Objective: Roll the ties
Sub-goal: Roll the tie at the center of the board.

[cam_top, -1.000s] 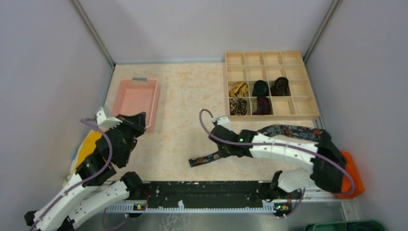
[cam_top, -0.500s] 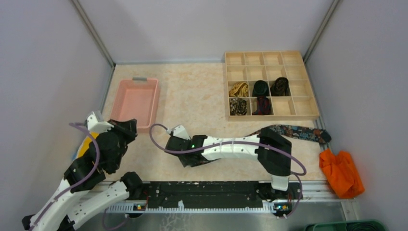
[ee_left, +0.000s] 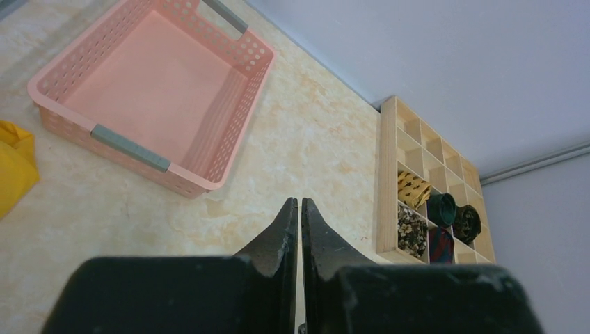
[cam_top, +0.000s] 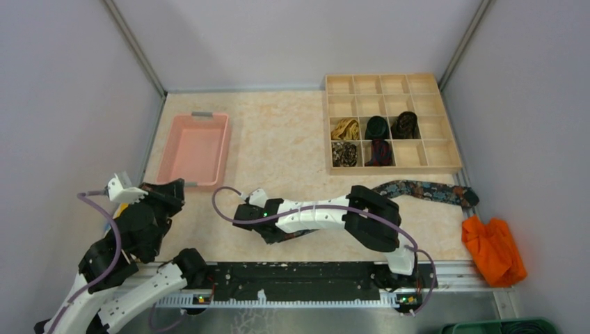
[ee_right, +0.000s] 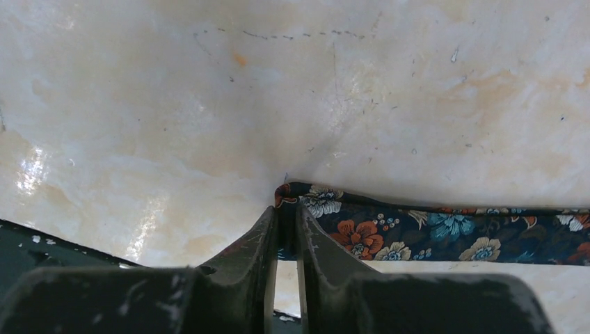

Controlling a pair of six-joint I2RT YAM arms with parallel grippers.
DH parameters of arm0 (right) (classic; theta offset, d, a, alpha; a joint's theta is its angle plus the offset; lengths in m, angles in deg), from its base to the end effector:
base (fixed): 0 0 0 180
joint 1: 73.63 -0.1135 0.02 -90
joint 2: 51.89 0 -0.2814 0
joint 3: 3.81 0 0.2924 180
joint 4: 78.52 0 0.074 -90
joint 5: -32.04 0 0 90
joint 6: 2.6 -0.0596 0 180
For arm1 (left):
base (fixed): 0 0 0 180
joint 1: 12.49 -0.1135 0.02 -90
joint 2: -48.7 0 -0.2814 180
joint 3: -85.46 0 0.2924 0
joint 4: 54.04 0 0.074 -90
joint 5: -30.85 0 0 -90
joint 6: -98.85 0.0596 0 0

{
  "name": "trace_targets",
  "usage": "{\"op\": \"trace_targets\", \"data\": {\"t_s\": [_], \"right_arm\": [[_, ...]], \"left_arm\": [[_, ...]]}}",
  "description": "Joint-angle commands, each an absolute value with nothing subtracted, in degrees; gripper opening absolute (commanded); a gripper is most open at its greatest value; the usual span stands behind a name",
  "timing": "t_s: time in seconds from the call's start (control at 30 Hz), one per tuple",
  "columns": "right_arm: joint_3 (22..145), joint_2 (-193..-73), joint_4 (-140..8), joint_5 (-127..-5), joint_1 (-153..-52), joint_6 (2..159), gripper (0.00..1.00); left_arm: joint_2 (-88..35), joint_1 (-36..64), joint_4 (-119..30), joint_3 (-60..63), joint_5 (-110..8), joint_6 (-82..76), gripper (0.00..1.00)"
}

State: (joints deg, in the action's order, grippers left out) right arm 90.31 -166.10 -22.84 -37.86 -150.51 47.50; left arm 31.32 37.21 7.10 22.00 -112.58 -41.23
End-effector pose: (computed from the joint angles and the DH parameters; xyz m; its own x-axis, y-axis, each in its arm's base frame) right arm 0.1203 0.4258 0.1437 -0.7432 -0.5347 -0.4023 -0.5458 0.8322 -0.0979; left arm 0.0753 -0.0148 0.3797 -0.0716 -0.6220 -0.7797 -0.1592 0.7788 -0.6067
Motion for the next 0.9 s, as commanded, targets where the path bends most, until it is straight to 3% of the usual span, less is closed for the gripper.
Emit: {"op": "trace_targets", "data": {"t_s": [0.0,0.1,0.23,0.5,0.87], "right_arm": [[92.5,-166.8,-21.5,-36.3,-151.1,45.5,0.09],[92.9,-166.6,-21.8,-34.9,-151.0,45.4,0.01],[88.8,-162.2,-28.1,-37.1,-149.4,46.6,0.00],[68.1,-143.8,-55.2,-61.8,-140.1,46.3,0.00],[50.4,-137.6,-73.7,-77.5,-131.1,41.7,0.00]], "left_arm": [[31.9,37.3,6.6,22.5,-112.4,-39.5,0.09],[31.2,37.3,4.6,23.5,-111.4,-38.3,0.09],[28.7,37.3,0.8,25.6,-109.1,-37.2,0.02],[23.3,37.3,-7.8,30.0,-107.0,-35.6,0.00],[14.6,37.3,-25.7,37.2,-98.5,-28.5,0.00]]}}
